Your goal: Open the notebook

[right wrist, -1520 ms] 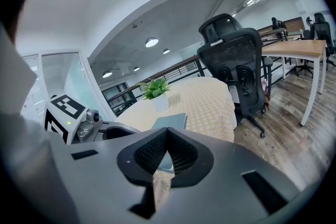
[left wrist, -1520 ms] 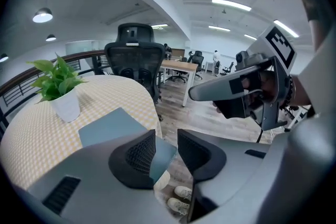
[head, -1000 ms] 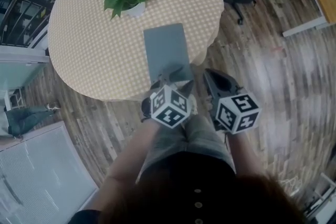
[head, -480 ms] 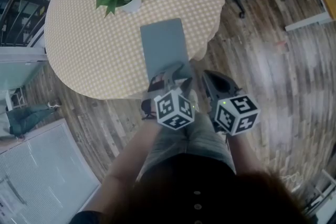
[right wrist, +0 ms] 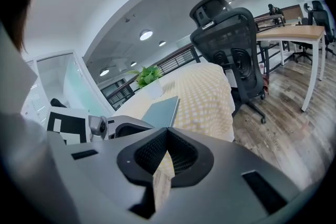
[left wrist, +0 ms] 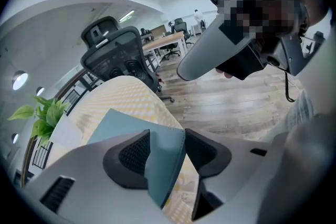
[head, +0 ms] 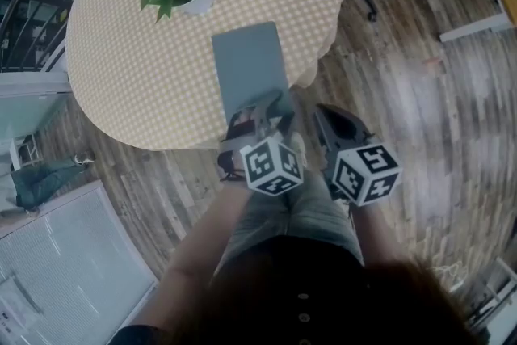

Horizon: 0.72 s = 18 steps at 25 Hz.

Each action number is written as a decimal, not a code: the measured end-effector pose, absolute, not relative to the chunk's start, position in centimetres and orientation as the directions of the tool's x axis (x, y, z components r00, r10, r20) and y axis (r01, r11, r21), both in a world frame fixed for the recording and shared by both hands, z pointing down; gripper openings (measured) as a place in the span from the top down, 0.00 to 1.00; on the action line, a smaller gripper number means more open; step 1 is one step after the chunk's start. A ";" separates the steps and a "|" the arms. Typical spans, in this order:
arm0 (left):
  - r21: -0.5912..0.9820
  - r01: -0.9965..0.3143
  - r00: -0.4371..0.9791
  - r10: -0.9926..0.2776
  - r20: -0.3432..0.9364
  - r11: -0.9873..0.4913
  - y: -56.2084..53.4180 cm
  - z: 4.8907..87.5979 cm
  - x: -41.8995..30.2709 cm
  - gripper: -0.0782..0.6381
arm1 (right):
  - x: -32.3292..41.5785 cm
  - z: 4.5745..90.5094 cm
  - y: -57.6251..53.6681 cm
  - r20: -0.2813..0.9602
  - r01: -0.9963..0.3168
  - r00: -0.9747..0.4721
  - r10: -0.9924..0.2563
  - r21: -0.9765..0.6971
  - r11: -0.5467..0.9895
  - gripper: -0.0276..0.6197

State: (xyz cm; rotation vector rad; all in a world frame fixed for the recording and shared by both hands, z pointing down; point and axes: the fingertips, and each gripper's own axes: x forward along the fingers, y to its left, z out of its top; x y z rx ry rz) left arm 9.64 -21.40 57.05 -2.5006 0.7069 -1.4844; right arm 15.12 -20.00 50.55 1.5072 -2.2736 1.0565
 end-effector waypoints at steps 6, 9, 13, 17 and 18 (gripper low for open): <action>-0.304 -0.358 0.416 -0.443 0.794 -0.883 -20.9 56.8 9.8 0.66 | 15.2 50.3 -20.2 0.518 -0.861 -0.462 -0.720 -0.458 0.222 0.94; -0.308 -0.364 0.418 -0.449 0.790 -0.879 -20.5 56.4 9.8 0.76 | 15.0 49.8 -20.5 0.508 -0.858 -0.469 -0.722 -0.454 0.238 0.94; -0.300 -0.358 0.425 -0.440 0.791 -0.884 -20.3 56.1 9.9 0.79 | 14.8 49.4 -20.4 0.500 -0.852 -0.481 -0.720 -0.461 0.249 0.94; -0.278 -0.374 0.433 -0.432 0.792 -0.885 -20.3 55.6 9.8 0.82 | 14.6 49.2 -20.5 0.493 -0.846 -0.493 -0.717 -0.463 0.263 0.94; -0.269 -0.382 0.436 -0.429 0.791 -0.884 -20.3 55.5 9.8 0.82 | 14.5 49.1 -20.6 0.492 -0.844 -0.497 -0.715 -0.464 0.269 0.94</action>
